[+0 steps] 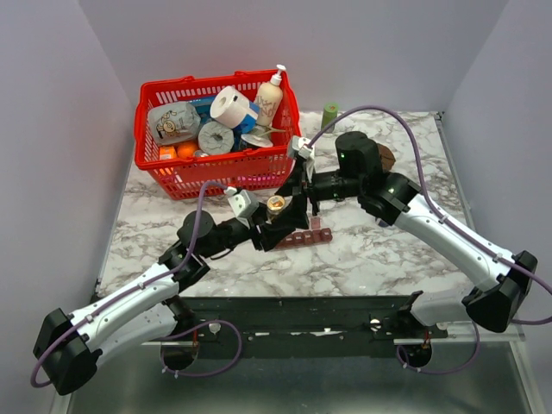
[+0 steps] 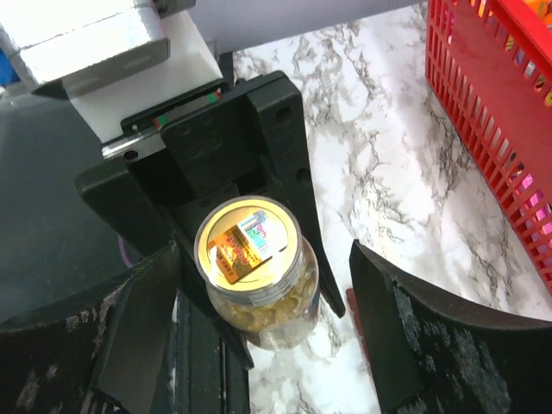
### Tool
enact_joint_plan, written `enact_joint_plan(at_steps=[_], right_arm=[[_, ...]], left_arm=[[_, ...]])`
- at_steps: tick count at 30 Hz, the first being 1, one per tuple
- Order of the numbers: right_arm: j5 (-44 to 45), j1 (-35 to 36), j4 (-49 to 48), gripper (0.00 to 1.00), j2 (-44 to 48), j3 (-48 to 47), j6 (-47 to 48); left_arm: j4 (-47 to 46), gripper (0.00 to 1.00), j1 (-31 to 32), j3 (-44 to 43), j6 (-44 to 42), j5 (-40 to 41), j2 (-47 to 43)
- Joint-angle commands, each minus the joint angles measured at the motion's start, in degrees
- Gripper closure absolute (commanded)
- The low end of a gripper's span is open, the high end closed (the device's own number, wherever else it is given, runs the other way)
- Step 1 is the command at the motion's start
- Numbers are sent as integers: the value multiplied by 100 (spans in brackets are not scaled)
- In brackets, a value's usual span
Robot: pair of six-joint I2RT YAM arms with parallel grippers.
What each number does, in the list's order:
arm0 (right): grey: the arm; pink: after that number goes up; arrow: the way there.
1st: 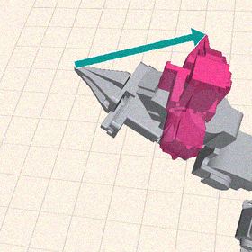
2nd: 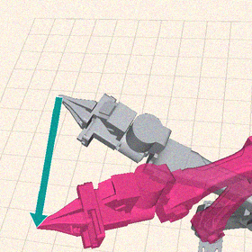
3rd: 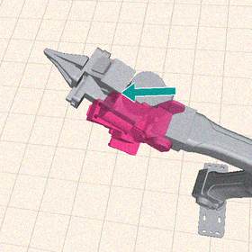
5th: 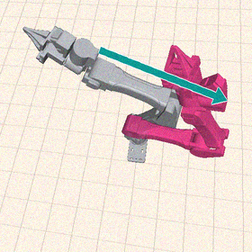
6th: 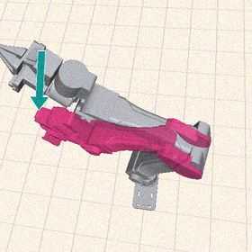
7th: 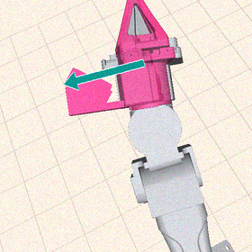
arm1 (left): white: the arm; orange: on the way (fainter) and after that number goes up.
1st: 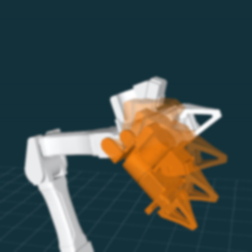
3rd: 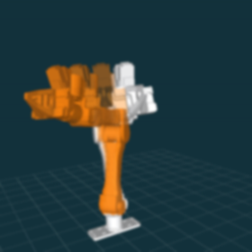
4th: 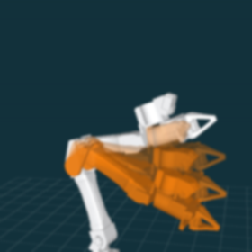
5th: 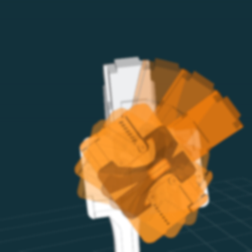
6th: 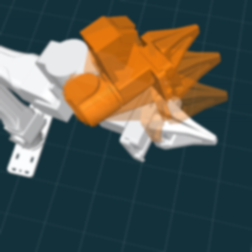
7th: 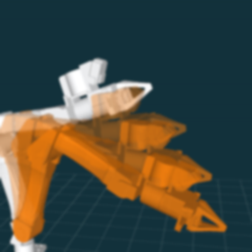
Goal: Sort the pills into containers
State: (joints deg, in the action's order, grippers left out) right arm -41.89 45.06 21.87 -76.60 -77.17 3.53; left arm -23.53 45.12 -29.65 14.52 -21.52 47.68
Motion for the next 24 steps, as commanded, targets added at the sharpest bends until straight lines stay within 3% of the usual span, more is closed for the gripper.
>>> enact_joint_plan(at_steps=[1, 20, 24], right_arm=[[146, 29, -516, 13, -197, -211, -660], [207, 38, -816, 20, -470, -527, -1117], [111, 29, -859, 31, -479, -449, -1118]], left_arm=[[-564, 100, 5, 56, 305, 262, -13], [-837, 100, 5, 56, 762, 499, 92], [-838, 100, 5, 21, 798, 543, 66]])
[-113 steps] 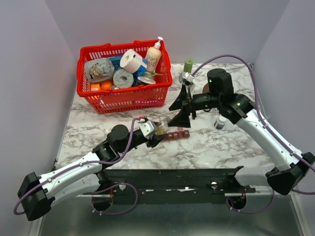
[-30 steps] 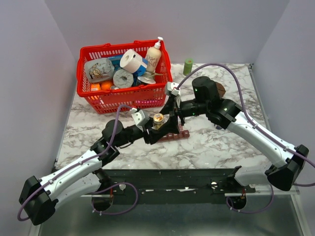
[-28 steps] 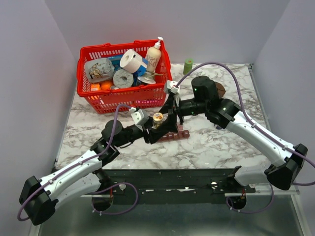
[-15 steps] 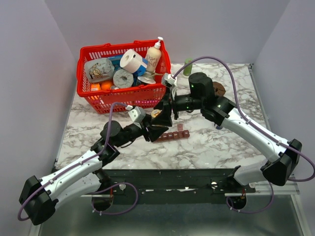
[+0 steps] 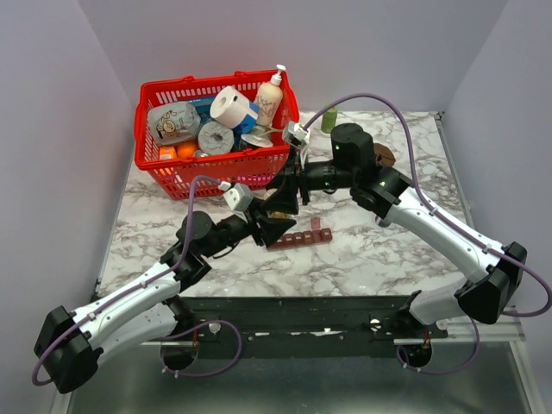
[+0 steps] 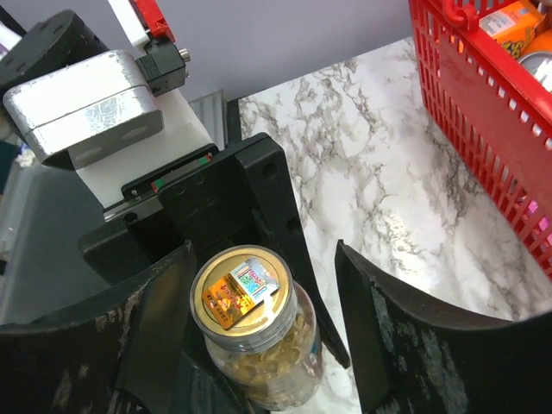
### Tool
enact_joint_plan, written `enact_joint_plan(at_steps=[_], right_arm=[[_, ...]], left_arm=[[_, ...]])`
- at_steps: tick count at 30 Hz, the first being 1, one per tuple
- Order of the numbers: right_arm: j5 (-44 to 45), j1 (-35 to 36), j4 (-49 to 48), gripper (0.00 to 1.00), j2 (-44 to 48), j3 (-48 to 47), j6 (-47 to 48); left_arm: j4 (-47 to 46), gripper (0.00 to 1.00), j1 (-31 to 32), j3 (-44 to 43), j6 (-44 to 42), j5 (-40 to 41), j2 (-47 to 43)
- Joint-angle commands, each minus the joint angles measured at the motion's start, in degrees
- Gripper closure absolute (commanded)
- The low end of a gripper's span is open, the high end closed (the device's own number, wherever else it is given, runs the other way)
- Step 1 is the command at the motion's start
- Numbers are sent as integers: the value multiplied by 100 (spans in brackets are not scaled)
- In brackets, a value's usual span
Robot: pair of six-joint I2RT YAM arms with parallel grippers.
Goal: Sort the pills into containers
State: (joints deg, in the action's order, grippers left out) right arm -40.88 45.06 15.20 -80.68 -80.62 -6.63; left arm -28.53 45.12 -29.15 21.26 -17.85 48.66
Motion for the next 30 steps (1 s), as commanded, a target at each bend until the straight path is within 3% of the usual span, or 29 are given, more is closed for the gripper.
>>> enact_joint_plan(at_steps=[1, 5, 6, 10, 20, 23, 26, 30], right_arm=[[-42, 38, -210, 34, -53, -86, -101], [-174, 38, -228, 52, -18, 2, 30], [-200, 38, -219, 63, -9, 2, 74], [-717, 38, -141, 78, 9, -76, 346], [-3372, 29, 606, 82, -167, -841, 1559], [-3882, 38, 852, 83, -184, -1017, 1928], [-4304, 29, 923, 84, -184, -1000, 2096], [-4464, 38, 923, 82, -141, -894, 2114]], left_arm=[[-346, 100, 5, -30, 133, 185, -32], [-363, 100, 5, -56, 177, 159, -41], [-363, 100, 5, -56, 186, 124, -41], [-267, 100, -73, -135, 186, -341, -94], [-12, 100, -522, -548, 151, -3697, -226], [-406, 100, -619, -645, 588, -4478, -51], [-1021, 100, -636, -741, 1115, -4867, 327], [-1198, 100, -636, -926, 1214, -4948, 749]])
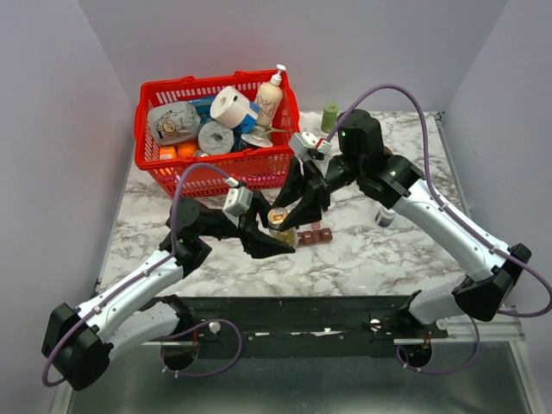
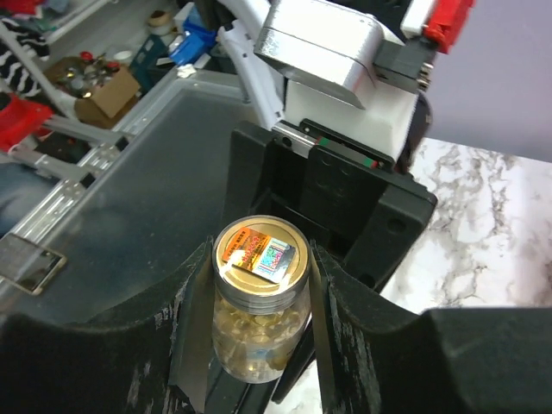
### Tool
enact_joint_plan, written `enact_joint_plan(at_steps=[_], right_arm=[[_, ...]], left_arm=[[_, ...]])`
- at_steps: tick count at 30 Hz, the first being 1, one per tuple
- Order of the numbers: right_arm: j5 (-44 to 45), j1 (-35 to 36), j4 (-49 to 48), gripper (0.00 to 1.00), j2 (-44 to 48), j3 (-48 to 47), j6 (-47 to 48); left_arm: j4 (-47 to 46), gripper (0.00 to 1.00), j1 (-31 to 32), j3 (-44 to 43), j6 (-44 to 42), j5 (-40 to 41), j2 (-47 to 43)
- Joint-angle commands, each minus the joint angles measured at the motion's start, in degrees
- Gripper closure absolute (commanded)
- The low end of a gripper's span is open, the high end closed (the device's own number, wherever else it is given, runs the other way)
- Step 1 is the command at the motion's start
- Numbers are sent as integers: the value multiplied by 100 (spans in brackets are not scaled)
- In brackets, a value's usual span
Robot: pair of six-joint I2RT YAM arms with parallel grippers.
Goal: Sort the pills into containers
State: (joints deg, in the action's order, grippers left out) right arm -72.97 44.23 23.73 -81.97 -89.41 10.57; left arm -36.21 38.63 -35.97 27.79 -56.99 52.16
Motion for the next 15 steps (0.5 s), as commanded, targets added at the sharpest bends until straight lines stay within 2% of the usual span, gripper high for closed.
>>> enact_joint_plan(at_steps=[1, 2, 3, 5, 6, 10, 11, 15], right_arm=[[-1211, 121, 71, 80, 6, 2, 376], [-1080, 112, 71, 75, 50, 63, 358], [-940, 121, 79, 61, 85, 64, 254], [-563, 60, 71, 40, 155, 55, 87], [-343, 25, 71, 24, 251, 37, -123], [834, -247, 237, 11, 585, -103, -546], [1472, -309, 333, 10, 647, -138, -591], [3022, -318, 686, 10, 902, -148, -695]], left_arm=[[-283, 100, 4, -279, 482, -998, 417], [-56, 100, -5, -393, 351, -920, 418], [234, 100, -14, -463, -172, -719, 374], [1358, 100, -14, -665, -816, -332, 286], [1666, 100, -22, -701, -1254, -147, 190], [2800, 100, -22, -763, -1916, 1405, -118], [2899, 100, -22, -754, -1979, 1636, -162], [3207, 100, -22, -763, -2111, 2674, -312]])
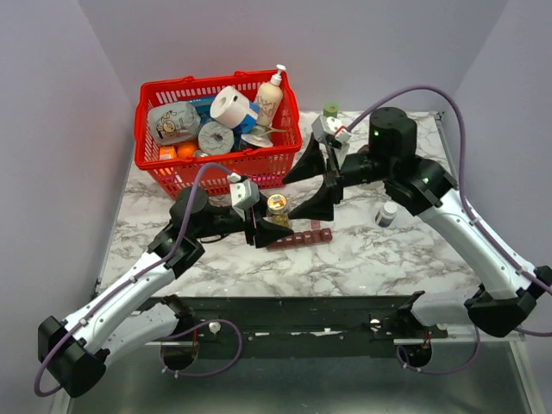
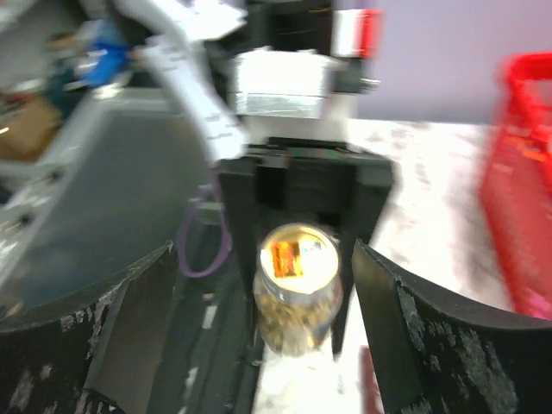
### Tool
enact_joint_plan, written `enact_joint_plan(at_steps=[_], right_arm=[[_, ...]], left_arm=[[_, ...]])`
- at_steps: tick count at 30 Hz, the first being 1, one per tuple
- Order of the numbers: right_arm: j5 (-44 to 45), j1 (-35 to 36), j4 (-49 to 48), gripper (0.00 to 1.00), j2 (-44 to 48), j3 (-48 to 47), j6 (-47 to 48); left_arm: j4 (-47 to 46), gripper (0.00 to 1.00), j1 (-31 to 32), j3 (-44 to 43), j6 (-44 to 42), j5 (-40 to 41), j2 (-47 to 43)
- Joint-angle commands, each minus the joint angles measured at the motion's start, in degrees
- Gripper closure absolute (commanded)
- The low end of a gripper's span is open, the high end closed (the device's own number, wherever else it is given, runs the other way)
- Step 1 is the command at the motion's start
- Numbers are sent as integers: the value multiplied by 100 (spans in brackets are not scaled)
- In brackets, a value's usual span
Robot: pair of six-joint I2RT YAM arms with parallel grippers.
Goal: Sort the pills into containers
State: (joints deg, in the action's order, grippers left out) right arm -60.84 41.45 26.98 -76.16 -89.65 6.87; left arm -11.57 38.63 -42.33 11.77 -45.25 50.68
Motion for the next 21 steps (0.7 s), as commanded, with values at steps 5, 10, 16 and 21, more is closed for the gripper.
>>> enact_joint_plan(at_steps=[5, 10, 16, 21], right_arm=[[3243, -32, 220, 10, 304, 211, -679], [3710, 21, 202, 10, -3, 150, -907], [4036, 249, 263, 10, -276, 53, -749], [4062, 407, 299, 11, -382, 35, -749]], left_arm=[[1069, 100, 13, -337, -483, 2318, -5], [1043, 100, 127, -434, -421, 2724, 206], [991, 100, 180, -487, -351, 2741, 408], [999, 100, 206, -540, -316, 2732, 496]])
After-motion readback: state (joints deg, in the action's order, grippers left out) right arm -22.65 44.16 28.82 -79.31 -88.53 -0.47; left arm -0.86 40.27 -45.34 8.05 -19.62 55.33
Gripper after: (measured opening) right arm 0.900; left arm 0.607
